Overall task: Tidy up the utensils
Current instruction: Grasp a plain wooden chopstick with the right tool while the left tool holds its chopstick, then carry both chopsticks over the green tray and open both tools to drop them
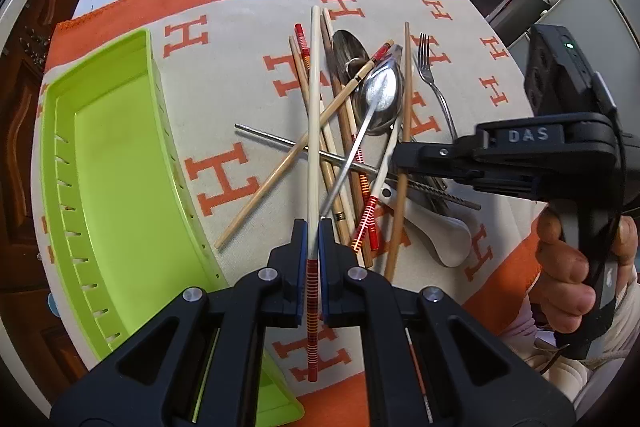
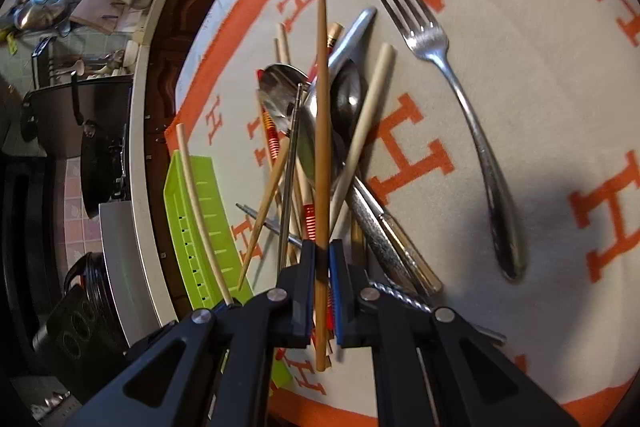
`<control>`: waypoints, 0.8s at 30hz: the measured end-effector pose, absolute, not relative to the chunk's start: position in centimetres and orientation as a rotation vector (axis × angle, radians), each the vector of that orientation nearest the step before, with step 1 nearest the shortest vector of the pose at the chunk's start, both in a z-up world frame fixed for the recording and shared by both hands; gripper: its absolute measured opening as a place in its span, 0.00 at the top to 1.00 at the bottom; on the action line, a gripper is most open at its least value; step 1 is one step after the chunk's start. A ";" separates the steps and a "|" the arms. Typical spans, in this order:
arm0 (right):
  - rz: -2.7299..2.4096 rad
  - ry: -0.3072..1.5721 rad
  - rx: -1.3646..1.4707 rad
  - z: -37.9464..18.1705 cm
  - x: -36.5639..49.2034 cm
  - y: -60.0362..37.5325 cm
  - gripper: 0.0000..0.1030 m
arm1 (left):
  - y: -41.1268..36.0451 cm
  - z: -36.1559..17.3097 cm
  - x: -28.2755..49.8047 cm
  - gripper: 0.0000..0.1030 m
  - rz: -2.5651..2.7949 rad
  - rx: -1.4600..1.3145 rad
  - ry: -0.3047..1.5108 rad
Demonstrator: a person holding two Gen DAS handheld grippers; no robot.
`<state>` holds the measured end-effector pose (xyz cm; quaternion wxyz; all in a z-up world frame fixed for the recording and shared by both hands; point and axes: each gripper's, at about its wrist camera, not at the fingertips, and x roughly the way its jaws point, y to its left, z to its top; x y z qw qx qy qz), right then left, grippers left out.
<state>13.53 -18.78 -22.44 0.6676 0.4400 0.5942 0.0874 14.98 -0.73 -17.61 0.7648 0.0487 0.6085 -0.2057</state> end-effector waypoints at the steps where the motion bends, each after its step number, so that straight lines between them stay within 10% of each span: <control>1: 0.200 1.334 0.979 -22.1 13.4 -18.9 0.94 | -0.7 -17.5 14.9 0.97 -0.447 0.107 1.320; 24: 0.480 1.325 0.642 -13.9 13.6 -8.8 0.94 | 7.1 -12.2 12.0 0.97 -0.272 -0.082 1.198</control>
